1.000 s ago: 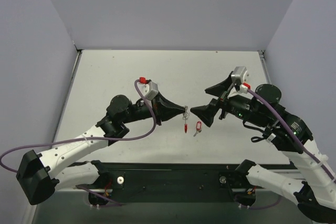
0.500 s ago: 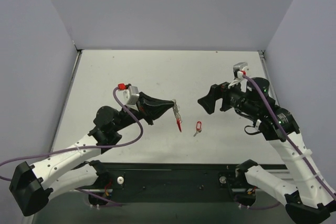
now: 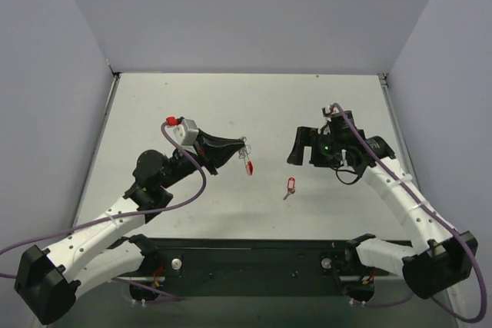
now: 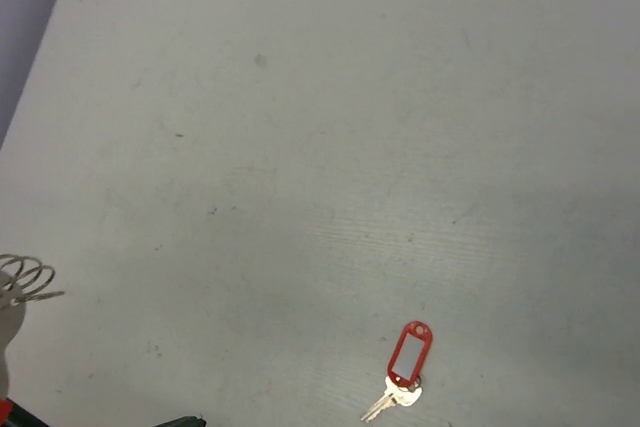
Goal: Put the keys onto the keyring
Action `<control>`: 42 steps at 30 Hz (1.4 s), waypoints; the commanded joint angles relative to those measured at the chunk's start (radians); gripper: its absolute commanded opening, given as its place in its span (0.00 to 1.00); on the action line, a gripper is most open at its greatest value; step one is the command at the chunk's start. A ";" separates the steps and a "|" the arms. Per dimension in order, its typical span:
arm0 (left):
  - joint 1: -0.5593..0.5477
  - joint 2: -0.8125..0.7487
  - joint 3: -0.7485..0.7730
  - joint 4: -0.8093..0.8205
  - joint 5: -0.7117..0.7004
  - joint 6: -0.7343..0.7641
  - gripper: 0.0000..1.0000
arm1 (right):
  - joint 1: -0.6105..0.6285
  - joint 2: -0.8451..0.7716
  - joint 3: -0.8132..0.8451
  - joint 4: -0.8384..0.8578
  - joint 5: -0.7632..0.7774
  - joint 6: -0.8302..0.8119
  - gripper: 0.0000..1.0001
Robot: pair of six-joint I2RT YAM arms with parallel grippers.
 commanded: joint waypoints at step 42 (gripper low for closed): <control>0.011 0.000 -0.057 0.112 0.032 -0.021 0.00 | -0.039 0.487 -0.240 0.233 -0.023 0.307 0.40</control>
